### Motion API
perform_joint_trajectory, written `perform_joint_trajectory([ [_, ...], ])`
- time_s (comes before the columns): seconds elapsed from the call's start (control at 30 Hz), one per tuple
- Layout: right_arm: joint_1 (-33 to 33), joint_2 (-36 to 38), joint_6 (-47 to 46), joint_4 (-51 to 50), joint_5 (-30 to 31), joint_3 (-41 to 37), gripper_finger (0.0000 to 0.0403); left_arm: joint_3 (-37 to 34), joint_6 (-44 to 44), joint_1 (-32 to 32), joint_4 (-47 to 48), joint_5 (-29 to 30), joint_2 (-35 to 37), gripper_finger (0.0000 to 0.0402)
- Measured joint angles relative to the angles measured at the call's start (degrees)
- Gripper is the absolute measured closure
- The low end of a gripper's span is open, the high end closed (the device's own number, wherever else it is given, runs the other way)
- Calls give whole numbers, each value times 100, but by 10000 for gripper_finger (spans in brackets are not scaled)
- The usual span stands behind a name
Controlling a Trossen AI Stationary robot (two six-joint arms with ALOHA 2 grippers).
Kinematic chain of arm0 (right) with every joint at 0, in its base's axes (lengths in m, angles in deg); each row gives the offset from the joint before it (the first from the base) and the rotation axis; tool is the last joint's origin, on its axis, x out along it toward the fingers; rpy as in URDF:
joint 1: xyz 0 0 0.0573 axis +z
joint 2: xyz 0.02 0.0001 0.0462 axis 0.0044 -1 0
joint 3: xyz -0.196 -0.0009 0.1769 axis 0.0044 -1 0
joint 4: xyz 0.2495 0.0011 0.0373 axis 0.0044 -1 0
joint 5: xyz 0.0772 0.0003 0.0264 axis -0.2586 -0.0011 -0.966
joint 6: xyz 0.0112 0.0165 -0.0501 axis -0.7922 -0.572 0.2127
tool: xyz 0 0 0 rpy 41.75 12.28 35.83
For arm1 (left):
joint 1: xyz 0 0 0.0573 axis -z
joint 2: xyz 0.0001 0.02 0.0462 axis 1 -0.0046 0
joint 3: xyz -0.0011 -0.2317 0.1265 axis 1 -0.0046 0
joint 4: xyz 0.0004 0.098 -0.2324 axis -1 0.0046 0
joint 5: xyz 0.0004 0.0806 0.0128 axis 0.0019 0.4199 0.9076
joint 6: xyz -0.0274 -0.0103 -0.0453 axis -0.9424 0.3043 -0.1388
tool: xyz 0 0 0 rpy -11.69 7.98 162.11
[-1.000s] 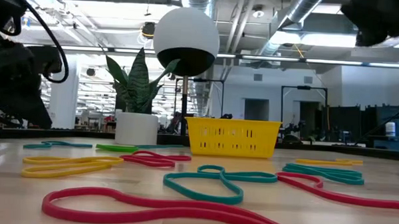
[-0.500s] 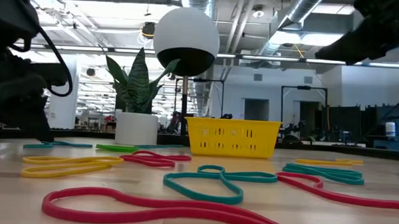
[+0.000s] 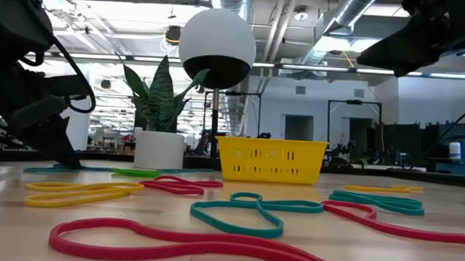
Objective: Pick and place items into bin
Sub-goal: Put the blue rubber band into the yellow bin
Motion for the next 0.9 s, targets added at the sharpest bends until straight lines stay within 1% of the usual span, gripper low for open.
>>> perform_joint_trajectory([
  [0.07,0,-37,-27,22,0,2,281,-2,-2,-2,4,4,-8,342],
  [0.17,-4,-62,-26,2,-2,2,281,-10,-4,-4,13,10,-13,387],
  [0.27,-4,-119,-27,16,0,2,281,10,-13,-4,35,48,-21,397],
  [0.33,-4,-146,-27,12,0,2,281,166,44,-11,132,47,-31,400],
  [0.4,-4,-188,-31,73,4,2,281,410,369,-11,251,66,-24,401],
  [0.53,-4,-317,-31,197,8,2,281,1232,1090,-61,357,256,3,401],
  [0.6,-4,-397,-29,309,9,2,281,1691,1378,-106,652,307,-2,401],
  [0.7,-13,-539,8,548,26,2,281,2434,2011,-183,493,515,3,401],
  [0.77,-23,-645,8,640,26,2,281,2924,2664,-272,409,596,-25,401],
  [0.83,-63,-761,11,739,28,2,281,3384,3414,-402,147,412,-139,401],
  [0.9,-107,-898,4,753,28,2,281,3752,4089,-564,-391,93,-331,401],
])
